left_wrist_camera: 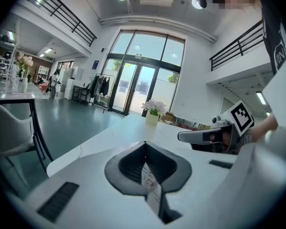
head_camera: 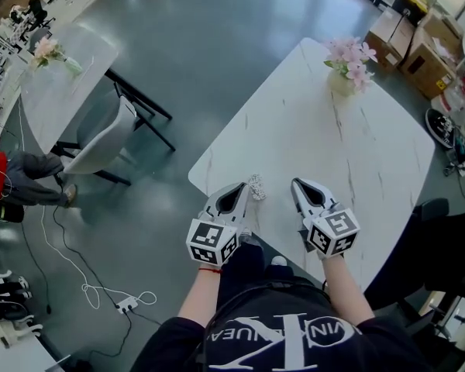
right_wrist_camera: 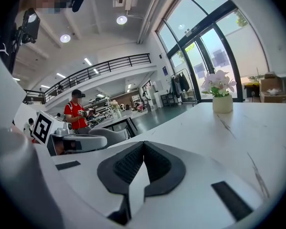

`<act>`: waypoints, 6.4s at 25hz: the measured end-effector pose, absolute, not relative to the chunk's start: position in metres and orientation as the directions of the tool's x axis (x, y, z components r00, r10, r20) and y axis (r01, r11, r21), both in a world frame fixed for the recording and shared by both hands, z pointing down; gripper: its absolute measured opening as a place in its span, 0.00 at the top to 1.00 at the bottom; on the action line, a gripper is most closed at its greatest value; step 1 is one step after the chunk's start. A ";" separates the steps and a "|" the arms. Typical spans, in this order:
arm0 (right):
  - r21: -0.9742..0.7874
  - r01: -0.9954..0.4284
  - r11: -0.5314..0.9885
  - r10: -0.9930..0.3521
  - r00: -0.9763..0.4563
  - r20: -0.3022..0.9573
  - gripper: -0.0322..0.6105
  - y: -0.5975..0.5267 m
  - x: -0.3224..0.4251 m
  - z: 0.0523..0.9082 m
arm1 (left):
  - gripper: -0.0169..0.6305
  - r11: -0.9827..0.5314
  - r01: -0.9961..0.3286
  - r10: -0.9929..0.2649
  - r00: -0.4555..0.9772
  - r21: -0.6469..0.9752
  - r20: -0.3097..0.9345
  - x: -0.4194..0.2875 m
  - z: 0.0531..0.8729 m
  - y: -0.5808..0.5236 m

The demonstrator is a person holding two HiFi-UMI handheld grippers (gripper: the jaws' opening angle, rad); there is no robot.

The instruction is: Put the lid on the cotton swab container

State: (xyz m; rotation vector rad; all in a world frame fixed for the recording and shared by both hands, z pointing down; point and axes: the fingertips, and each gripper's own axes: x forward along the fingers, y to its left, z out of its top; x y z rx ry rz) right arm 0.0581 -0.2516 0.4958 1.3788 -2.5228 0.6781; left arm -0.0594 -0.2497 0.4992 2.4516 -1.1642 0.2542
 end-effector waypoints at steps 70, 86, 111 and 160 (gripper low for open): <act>-0.198 -0.670 0.715 -0.539 -0.710 0.454 0.95 -0.252 -0.024 0.509 | 0.97 -0.549 -0.767 -0.672 0.642 0.332 0.370 -0.065 0.531 -0.244; -0.124 -0.656 0.744 -0.519 -0.685 0.511 0.95 -0.251 -0.029 0.510 | 0.97 -0.632 -0.732 -0.655 0.681 0.256 0.327 -0.048 0.506 -0.254; -0.087 -0.652 0.753 -0.514 -0.666 0.540 0.95 -0.250 -0.032 0.511 | 0.97 -0.697 -0.707 -0.637 0.685 0.115 0.352 -0.045 0.504 -0.252; -0.121 -0.657 0.744 -0.601 -0.738 0.307 0.95 -0.201 -0.012 0.423 | 0.97 -0.585 -0.792 -0.768 0.611 0.176 0.194 -0.042 0.423 -0.205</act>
